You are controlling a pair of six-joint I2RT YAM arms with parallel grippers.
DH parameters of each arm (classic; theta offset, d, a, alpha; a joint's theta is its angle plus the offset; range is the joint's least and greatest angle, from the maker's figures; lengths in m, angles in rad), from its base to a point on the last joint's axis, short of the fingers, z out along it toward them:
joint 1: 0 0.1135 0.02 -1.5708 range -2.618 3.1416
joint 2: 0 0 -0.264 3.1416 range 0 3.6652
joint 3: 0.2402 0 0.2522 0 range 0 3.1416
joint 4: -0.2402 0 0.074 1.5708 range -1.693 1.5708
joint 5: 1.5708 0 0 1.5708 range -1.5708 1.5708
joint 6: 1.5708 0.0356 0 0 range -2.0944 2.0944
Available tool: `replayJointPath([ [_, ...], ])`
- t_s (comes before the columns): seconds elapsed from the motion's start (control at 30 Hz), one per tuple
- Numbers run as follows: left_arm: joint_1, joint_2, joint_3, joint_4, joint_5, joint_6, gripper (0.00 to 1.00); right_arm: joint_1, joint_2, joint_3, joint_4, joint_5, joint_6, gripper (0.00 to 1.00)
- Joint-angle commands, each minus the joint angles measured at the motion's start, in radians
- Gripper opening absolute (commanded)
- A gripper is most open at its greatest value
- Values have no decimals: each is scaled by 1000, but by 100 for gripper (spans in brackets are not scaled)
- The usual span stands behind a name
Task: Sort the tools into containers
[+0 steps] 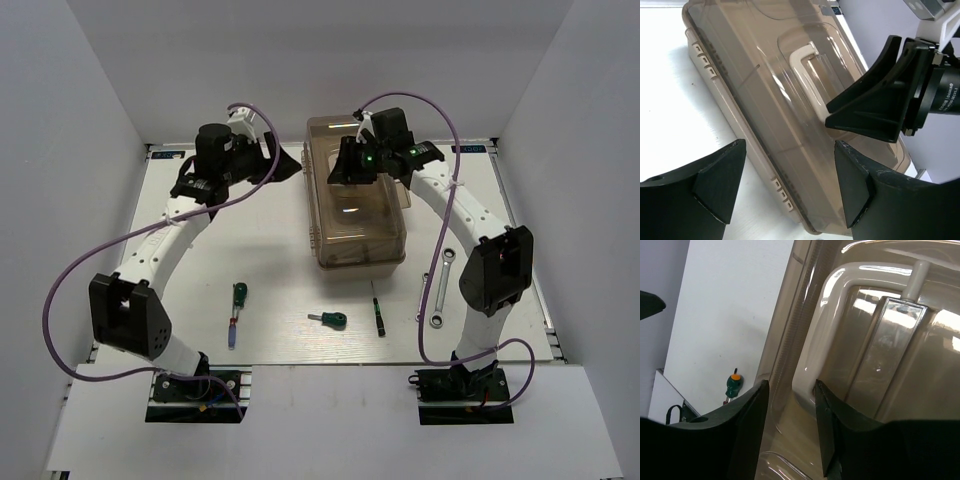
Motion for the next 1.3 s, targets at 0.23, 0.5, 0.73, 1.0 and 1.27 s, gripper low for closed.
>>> replayJointPath([
  [0.23,-4,102,115,27,60,-35,78,-8,51,32,33,-169,28,30],
  [0.5,-33,195,228,27,112,-35,75,-47,41,55,98,-231,77,25],
  [0.73,-61,245,262,27,112,-35,73,-67,39,52,139,-269,117,25],
  [1.0,-88,296,293,18,112,-44,71,-68,38,52,155,-284,132,24],
  [1.27,-110,362,354,-34,81,-44,66,-71,30,42,155,-289,131,24],
])
